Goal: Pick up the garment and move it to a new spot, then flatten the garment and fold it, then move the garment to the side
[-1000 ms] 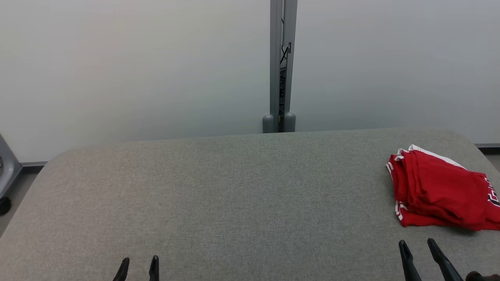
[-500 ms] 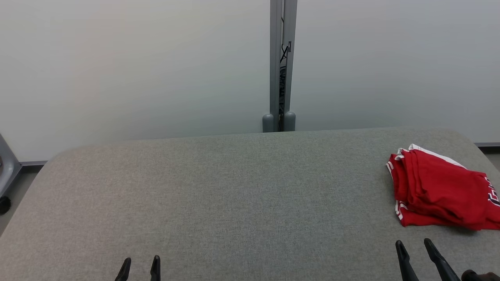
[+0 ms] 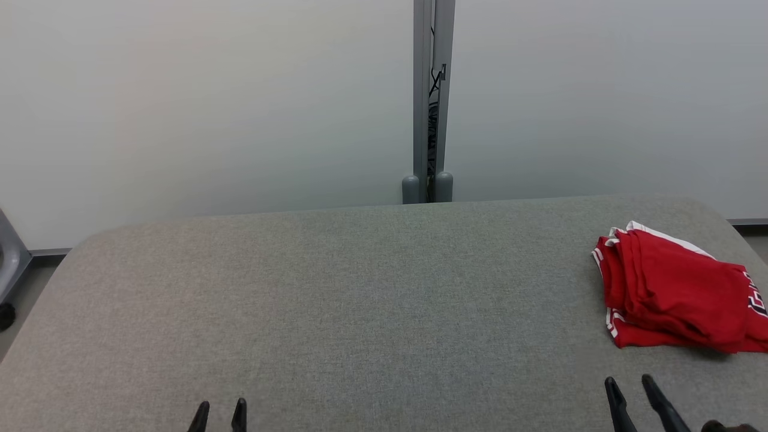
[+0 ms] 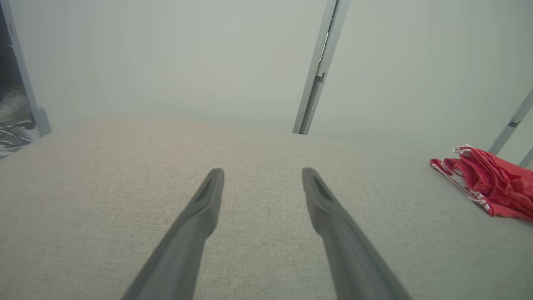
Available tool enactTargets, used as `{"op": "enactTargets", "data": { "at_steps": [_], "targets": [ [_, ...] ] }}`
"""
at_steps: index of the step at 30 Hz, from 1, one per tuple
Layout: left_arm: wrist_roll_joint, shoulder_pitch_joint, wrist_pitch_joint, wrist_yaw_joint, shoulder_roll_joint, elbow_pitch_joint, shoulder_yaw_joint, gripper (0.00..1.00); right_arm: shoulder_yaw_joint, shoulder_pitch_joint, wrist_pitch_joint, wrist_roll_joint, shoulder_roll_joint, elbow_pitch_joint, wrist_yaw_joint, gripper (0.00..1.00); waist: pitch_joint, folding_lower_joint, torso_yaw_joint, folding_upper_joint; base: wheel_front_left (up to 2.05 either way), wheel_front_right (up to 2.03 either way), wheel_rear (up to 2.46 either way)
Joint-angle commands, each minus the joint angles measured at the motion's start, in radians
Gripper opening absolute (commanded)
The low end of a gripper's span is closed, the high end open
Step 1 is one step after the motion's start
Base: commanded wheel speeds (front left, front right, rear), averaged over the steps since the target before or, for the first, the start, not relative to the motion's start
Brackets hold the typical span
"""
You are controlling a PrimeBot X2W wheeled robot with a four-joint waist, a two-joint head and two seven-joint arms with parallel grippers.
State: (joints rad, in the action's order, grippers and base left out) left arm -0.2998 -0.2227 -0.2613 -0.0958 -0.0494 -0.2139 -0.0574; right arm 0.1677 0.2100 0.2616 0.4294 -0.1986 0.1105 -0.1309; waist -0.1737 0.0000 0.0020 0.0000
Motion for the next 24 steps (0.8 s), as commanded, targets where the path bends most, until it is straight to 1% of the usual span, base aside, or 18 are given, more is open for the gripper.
{"op": "enactTargets", "data": {
  "at_steps": [1, 3, 16, 17, 24],
  "targets": [
    [-0.001, -0.002, 0.002, 0.0, 0.002, -0.009, 0.0, 0.0, 0.001, 0.004, -0.001, 0.001, 0.004, 0.007, 0.0, 0.0, 0.0, 0.0, 0.0, 0.0, 0.0, 0.0, 0.0],
    [-0.007, -0.009, 0.008, 0.0, 0.004, -0.028, 0.002, 0.0, 0.004, 0.012, -0.005, 0.008, 0.013, 0.021, 0.0, 0.0, 0.0, 0.0, 0.0, 0.0, 0.0, 0.0, 0.0],
    [-0.231, 0.057, 0.083, -0.006, 0.003, -0.031, 0.053, 0.0, -0.029, -0.065, -0.062, 0.214, 0.036, 0.056, 0.0, 0.0, 0.019, 0.0, 0.0, 0.0, 0.0, 0.0, 0.0],
    [-0.231, 0.057, 0.083, -0.006, 0.003, -0.031, 0.053, 0.0, -0.029, -0.065, -0.062, 0.214, 0.036, 0.056, 0.0, 0.0, 0.019, 0.0, 0.0, 0.0, 0.0, 0.0, 0.0],
    [-0.339, 0.085, 0.116, -0.005, 0.003, -0.025, 0.075, 0.0, -0.045, -0.102, -0.089, 0.313, 0.047, 0.074, 0.0, 0.0, 0.028, 0.0, 0.0, 0.0, 0.0, 0.0, 0.0]
  ]
}}
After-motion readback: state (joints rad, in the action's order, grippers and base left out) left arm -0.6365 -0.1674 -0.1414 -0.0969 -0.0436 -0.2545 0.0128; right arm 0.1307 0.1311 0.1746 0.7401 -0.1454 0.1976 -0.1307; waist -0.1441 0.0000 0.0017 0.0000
